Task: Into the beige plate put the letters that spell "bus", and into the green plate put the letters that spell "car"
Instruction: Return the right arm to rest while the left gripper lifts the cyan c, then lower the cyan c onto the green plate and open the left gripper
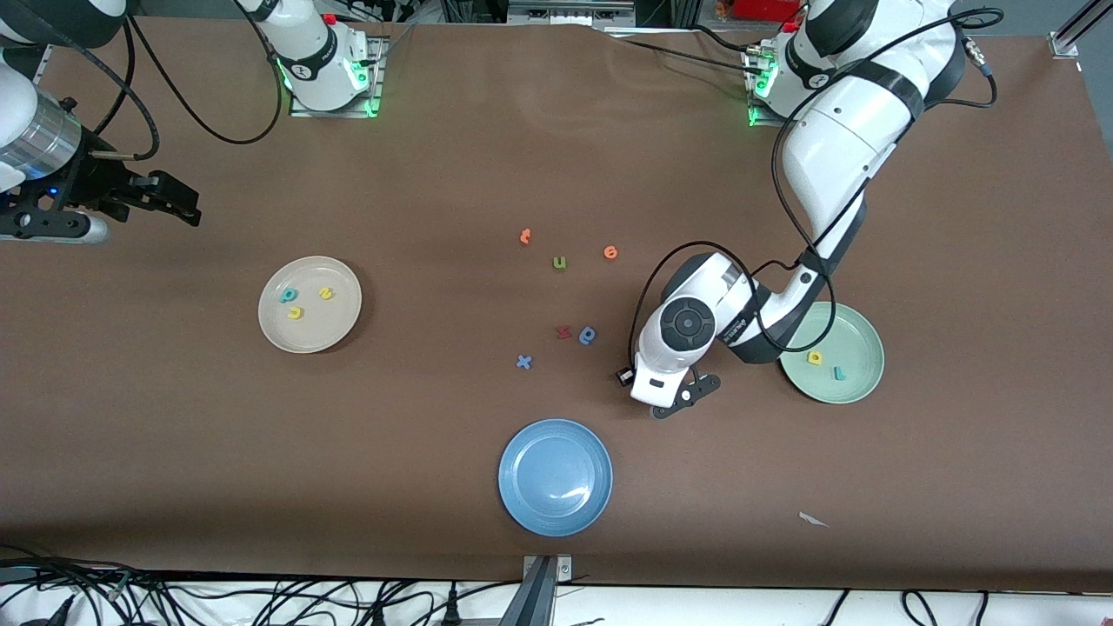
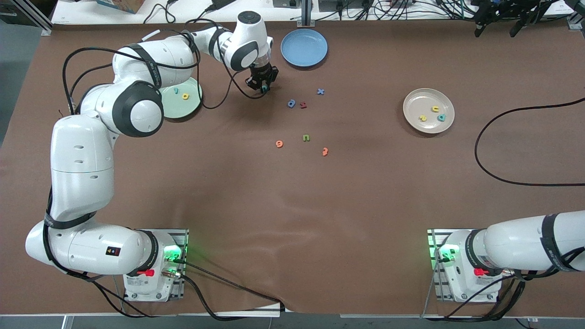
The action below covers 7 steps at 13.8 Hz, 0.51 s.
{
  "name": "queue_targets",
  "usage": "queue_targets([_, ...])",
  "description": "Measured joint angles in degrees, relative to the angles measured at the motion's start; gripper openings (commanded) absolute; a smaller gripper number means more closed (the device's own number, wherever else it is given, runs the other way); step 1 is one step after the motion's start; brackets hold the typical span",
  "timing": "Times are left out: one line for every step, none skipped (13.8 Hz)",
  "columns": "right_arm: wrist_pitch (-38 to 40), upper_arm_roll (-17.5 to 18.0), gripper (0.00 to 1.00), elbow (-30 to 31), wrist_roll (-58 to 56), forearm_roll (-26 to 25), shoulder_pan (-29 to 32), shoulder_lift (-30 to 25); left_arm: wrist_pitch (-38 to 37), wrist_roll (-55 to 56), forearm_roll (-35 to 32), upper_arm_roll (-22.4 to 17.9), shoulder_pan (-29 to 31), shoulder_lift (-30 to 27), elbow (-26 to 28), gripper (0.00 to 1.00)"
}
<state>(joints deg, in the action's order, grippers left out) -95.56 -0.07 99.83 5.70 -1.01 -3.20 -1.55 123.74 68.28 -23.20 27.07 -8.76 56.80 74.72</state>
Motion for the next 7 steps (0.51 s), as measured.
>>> queue_targets([0.28, 0.00, 1.00, -0.01, 0.00, 0.01, 0.00, 0.03, 0.00, 0.00, 0.00, 0.00, 0.00, 0.00, 0.00, 0.15])
queue_targets([0.86, 0.00, 1.00, -0.01, 0.00, 0.05, 0.00, 0.07, 0.00, 0.00, 0.00, -0.02, 0.03, -0.01, -0.03, 0.13])
queue_targets([1.46, 0.00, 1.00, -0.01, 0.00, 0.20, 0.01, 0.11, 0.00, 0.00, 0.00, -0.08, 0.18, -0.02, -0.08, 0.12])
queue_targets([1.78, 0.00, 1.00, -0.01, 0.00, 0.32, 0.02, 0.13, 0.00, -0.01, 0.00, -0.12, 0.47, -0.07, -0.16, 0.12])
queue_targets([1.86, 0.00, 1.00, -0.02, 0.00, 0.37, 0.02, 0.14, -0.01, -0.26, 0.00, -0.12, 0.84, -0.26, -0.35, 0.12])
queue_targets([1.88, 0.00, 1.00, -0.03, 0.00, 0.38, 0.02, 0.14, -0.46, -1.27, 0.00, -0.11, 1.44, -0.72, -0.67, 0.11])
queue_targets([1.84, 0.01, 1.00, -0.07, 0.00, 0.38, 0.02, 0.15, -2.37, -3.16, 0.00, -0.05, 2.32, -1.59, -1.02, 0.11])
